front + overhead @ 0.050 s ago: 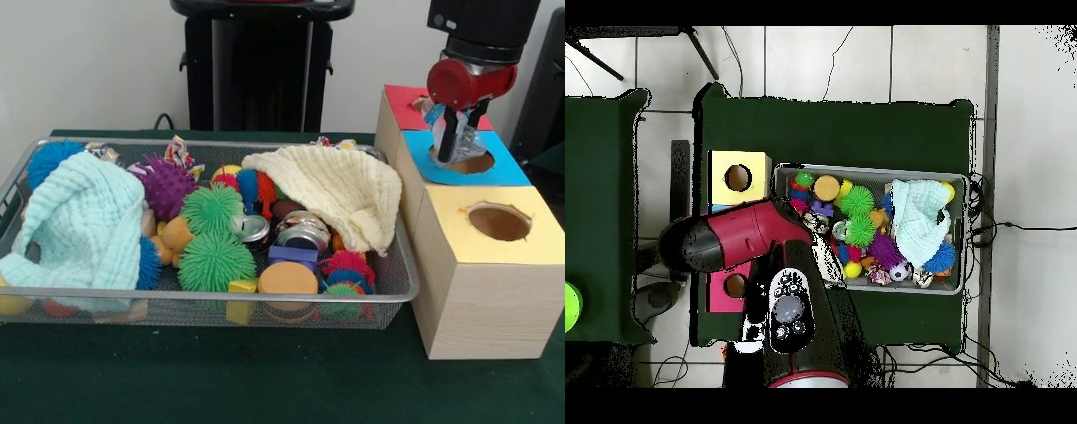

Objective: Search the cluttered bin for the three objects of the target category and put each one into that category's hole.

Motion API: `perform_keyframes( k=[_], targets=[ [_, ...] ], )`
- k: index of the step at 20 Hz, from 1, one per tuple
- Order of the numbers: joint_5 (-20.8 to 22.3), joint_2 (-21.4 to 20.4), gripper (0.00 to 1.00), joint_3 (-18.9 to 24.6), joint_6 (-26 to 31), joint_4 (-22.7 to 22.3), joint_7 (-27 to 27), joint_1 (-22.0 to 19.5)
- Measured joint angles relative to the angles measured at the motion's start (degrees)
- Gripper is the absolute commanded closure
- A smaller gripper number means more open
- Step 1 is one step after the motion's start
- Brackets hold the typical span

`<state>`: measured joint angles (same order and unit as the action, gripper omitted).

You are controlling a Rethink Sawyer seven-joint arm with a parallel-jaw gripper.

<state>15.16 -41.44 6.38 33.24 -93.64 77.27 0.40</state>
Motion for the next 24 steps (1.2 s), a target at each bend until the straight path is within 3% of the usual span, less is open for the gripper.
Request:
perform_keyframes(
  k=[24],
  targets=[
    [-5.51, 3.07, 1.0, -3.46, -0.02, 0.09, 0.04, 3.71]
  ],
)
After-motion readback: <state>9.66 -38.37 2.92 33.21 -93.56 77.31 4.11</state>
